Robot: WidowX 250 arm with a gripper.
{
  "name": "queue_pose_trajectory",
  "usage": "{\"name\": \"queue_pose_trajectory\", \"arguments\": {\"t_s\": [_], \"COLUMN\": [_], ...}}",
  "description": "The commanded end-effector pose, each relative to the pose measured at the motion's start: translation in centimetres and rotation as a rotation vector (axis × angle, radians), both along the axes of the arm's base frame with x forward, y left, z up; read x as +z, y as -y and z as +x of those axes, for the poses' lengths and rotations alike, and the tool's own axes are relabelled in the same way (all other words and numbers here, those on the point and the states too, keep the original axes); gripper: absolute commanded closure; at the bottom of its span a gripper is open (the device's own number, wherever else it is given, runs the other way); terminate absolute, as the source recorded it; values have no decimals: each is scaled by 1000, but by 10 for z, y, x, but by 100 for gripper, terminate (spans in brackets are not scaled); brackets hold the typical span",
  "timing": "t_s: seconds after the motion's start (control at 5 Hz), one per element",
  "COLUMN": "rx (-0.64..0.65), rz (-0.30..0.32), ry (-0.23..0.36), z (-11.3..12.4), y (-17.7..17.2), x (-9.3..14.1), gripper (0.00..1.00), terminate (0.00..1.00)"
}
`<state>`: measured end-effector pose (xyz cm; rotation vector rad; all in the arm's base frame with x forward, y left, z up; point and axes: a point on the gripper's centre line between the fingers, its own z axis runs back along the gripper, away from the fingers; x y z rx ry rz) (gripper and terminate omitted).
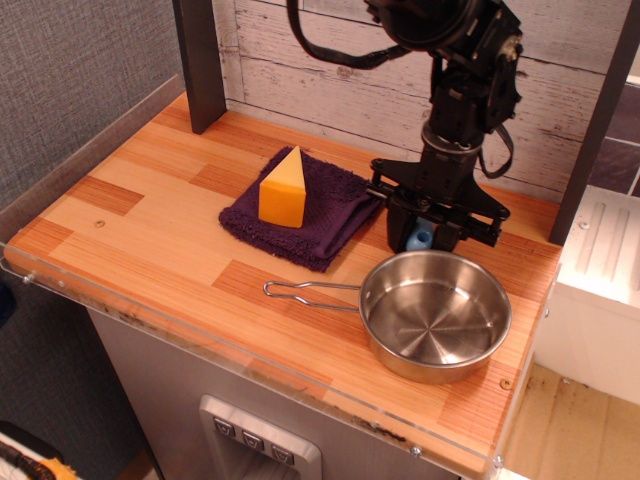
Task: Pick up the blue spoon and place it on the left of the cheese
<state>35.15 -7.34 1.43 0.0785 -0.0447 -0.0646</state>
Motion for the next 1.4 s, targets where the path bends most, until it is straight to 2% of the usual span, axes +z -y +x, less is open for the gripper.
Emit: {"name": "queue_pose_trajectory", "arguments": {"t_s": [0.0, 0.2, 0.4, 0.6, 0.8, 1.0, 1.2], "rx": [-10, -29, -194, -130, -39, 15, -6], "rz": [-93, -103, -127, -65, -44, -12, 2], "ry": [193, 226, 167, 113, 96, 76, 48], "z": [6, -9, -24, -39, -53, -54, -47], "y": [-21, -50, -102, -150, -198, -220, -229], "x": [82, 111, 110, 105, 95, 85, 64], "gripper": [100, 100, 100, 100, 100, 100, 100], "terminate": [0, 0, 0, 0, 0, 0, 0]}}
